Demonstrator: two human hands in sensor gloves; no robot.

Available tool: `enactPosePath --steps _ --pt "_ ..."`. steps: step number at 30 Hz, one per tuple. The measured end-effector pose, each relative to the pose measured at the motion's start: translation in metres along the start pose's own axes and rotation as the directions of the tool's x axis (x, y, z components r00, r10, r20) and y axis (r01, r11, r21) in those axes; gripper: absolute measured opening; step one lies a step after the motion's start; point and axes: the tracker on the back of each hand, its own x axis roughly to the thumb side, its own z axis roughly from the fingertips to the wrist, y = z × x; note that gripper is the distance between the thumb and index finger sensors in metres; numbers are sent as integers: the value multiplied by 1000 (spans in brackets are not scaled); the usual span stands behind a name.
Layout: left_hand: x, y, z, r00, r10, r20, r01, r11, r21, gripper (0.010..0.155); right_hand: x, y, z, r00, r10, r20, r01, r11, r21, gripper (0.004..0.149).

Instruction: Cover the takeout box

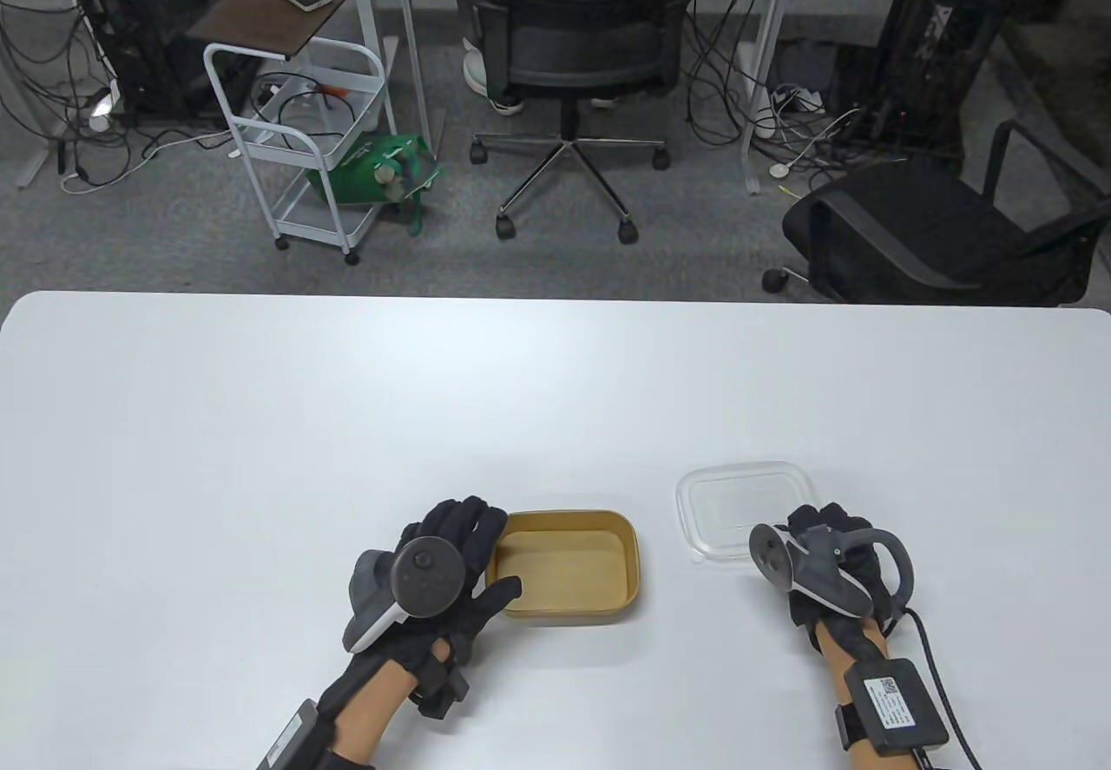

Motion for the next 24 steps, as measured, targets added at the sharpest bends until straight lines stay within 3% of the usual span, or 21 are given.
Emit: enactPosePath --steps 6,9,16,24 --pt "0 0 0 1000 -2 3 2 1000 6 82 6 1 2 993 107 48 -105 994 -38 35" --pt "-1 0 0 1000 0 2 0 1000 6 82 5 0 2 994 95 53 -92 995 -45 35" --pt "-1 1 0 1000 7 -4 -7 1000 15 81 3 -10 7 999 19 37 -12 984 -178 37" --pt "-3 9 0 1000 7 -1 -7 997 77 76 1 -51 14 998 -57 2 54 942 -331 39"
